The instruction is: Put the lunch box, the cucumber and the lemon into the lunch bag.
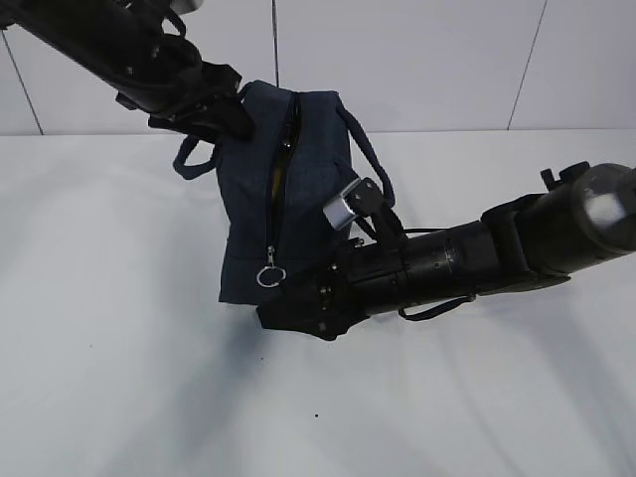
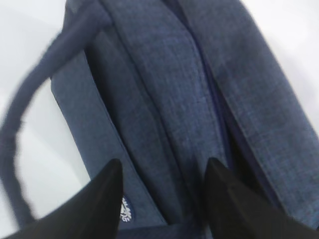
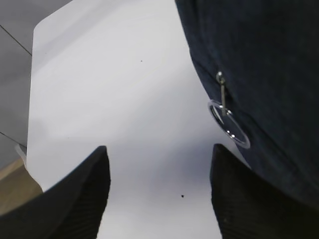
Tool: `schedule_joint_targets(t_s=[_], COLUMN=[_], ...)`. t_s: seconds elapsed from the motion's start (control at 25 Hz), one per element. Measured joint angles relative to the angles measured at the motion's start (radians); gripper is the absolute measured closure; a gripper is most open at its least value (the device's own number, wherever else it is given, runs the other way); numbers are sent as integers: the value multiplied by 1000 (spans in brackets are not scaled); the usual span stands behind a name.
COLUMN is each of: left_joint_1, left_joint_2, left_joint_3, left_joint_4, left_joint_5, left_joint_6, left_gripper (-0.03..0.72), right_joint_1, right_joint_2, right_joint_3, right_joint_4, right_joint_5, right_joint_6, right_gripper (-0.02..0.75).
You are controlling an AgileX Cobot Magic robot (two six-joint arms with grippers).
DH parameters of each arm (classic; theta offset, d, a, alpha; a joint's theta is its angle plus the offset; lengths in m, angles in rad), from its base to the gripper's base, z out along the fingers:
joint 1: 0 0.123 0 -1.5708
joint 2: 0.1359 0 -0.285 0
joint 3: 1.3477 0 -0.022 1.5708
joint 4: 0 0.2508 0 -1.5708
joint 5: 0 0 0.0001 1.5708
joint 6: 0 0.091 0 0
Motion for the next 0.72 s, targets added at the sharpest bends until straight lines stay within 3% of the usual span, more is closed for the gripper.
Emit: schedule_joint_targets(t_s=[0.16,0.4,0.72], left_joint_1=[-17,-42,-42], left_joint_2=[30,38,40], left_joint_3=[0,-1,-1], left_joint_4=[-4,-32,-151], left_joint_5=[43,86,152], left_joint_6=[0,0,0], left_gripper=[351,650,677], right_joint_1=[0,0,0], right_joint_2=[0,0,0], right_joint_3=[0,0,0], right_joint_4=[0,0,1], right_joint_5=[-6,-65,-87], right_joint_6=[0,0,4], right_gripper=[262,262,262])
